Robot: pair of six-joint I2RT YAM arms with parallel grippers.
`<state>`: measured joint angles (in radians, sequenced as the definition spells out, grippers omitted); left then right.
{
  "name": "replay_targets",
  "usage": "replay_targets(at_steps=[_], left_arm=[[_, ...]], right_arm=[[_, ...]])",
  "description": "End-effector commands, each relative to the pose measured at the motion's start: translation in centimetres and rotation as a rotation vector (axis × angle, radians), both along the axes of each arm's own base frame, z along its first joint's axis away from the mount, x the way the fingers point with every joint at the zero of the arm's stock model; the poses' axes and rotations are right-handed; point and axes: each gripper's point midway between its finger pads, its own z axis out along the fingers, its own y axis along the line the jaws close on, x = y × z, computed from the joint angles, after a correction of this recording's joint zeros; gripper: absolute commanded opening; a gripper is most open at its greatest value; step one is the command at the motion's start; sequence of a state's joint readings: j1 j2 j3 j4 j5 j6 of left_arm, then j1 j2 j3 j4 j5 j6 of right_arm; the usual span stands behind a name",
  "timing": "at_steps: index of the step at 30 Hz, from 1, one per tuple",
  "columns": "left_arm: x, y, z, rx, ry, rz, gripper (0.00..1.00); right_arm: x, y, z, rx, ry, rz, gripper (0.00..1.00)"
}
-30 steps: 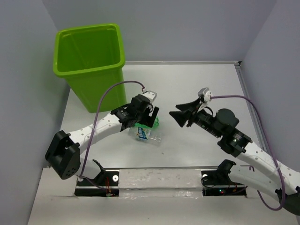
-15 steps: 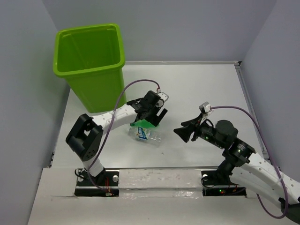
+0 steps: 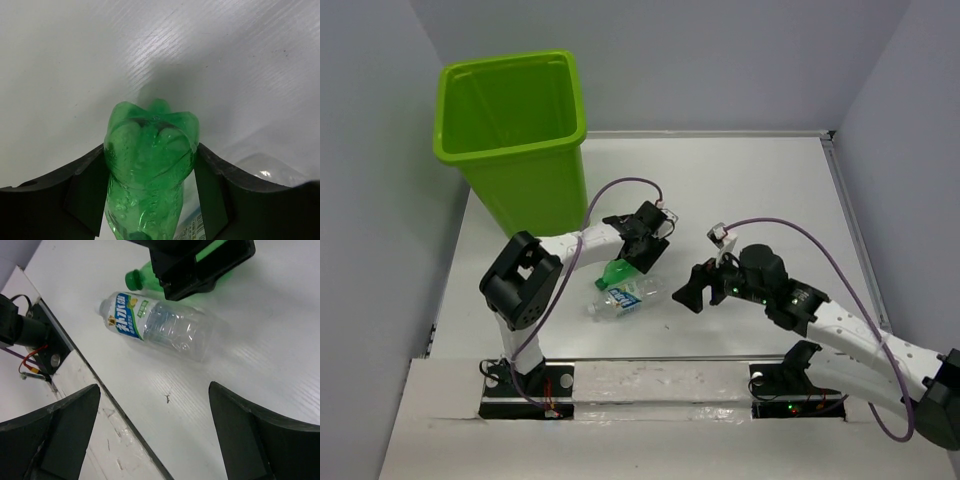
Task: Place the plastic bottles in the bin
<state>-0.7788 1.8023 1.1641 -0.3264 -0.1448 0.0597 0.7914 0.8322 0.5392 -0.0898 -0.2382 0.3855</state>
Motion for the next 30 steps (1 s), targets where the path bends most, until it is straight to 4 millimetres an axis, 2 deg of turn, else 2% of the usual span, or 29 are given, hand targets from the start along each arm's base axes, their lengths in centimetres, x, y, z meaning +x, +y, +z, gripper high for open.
replay_targets(at_steps=[1, 2, 4, 7, 9, 10, 11, 12, 14, 15, 16, 17, 18, 19, 20, 22, 24, 25, 26, 28, 30], left_arm=[[1.4, -0.6, 5.2, -0.069, -0.111, 0.02, 0.43], [1.7, -0.7, 7.0, -0.099, -0.148, 0.035, 0.37], [2.6, -1.0, 10.1, -0.152, -0.212, 0.06, 0.33], [4.2, -0.8, 17.2, -0.262, -0.357, 0.13, 0.34], [4.6, -0.8, 23.0, -0.381, -0.45, 0.187, 0.34], [4.7, -0.6, 24.9, -0.419, -0.482, 0.207, 0.34], [4.4, -0.2, 27.9, -0.478, -0.531, 0.223, 0.34], [4.5, 0.3, 30.1, -0.528, -0.572, 0.266, 0.34], [4.2, 1.8, 36.1, -0.658, -0.688, 0.323, 0.34], [4.0, 2.7, 38.1, -0.701, -0.733, 0.351, 0.34], [3.7, 4.8, 41.4, -0.77, -0.819, 0.42, 0.35], [3.7, 6.1, 42.7, -0.788, -0.865, 0.466, 0.35], [3.7, 7.5, 43.9, -0.803, -0.902, 0.507, 0.35], [3.6, 8.8, 45.4, -0.825, -0.942, 0.552, 0.35], [3.9, 11.1, 46.6, -0.833, -0.988, 0.613, 0.35], [4.1, 13.7, 48.5, -0.865, -1.038, 0.678, 0.35], [4.5, 15.8, 49.5, -0.89, -1.071, 0.732, 0.35], [4.9, 17.7, 49.9, -0.879, -1.101, 0.777, 0.35], [5.2, 18.3, 50.4, -0.884, -1.117, 0.792, 0.35], [5.9, 19.6, 50.8, -0.887, -1.135, 0.815, 0.35], [6.5, 20.4, 51.3, -0.886, -1.152, 0.842, 0.35]], right_arm=[[0.5, 1.3, -0.1, 0.007, -0.011, 0.044, 0.95], [0.6, 1.5, -0.7, -0.005, 0.001, 0.052, 0.95], [1.0, 1.9, -0.6, 0.002, -0.008, 0.05, 0.95], [2.0, 2.0, -1.2, -0.014, 0.045, -0.012, 0.95], [2.8, 2.2, -1.8, -0.006, 0.115, -0.111, 0.96], [3.4, 1.9, -2.1, 0.0, 0.147, -0.176, 0.96], [3.9, 1.7, -2.5, 0.004, 0.165, -0.239, 0.96], [3.4, 2.4, -3.0, 0.047, 0.22, -0.256, 0.97], [3.0, 3.1, -3.4, 0.092, 0.273, -0.292, 0.97], [2.8, 3.4, -3.6, 0.111, 0.281, -0.308, 0.98], [2.3, 4.1, -3.9, 0.121, 0.306, -0.331, 0.99], [1.4, 5.3, -3.6, 0.137, 0.325, -0.319, 0.99], [1.6, 5.2, -4.0, 0.125, 0.325, -0.333, 1.0], [1.0, 6.2, -4.2, 0.126, 0.347, -0.323, 1.0], [0.8, 6.6, -4.2, 0.128, 0.353, -0.324, 1.0], [0.6, 7.8, -4.1, 0.148, 0.377, -0.314, 1.0], [0.8, 8.4, -5.6, 0.116, 0.398, -0.323, 1.0], [1.1, 8.6, -5.9, 0.108, 0.399, -0.332, 1.0], [1.6, 9.1, -5.5, 0.114, 0.393, -0.34, 1.0], [2.8, 9.4, -6.1, 0.076, 0.353, -0.37, 1.0], [4.4, 10.1, -5.6, 0.049, 0.295, -0.397, 1.0]])
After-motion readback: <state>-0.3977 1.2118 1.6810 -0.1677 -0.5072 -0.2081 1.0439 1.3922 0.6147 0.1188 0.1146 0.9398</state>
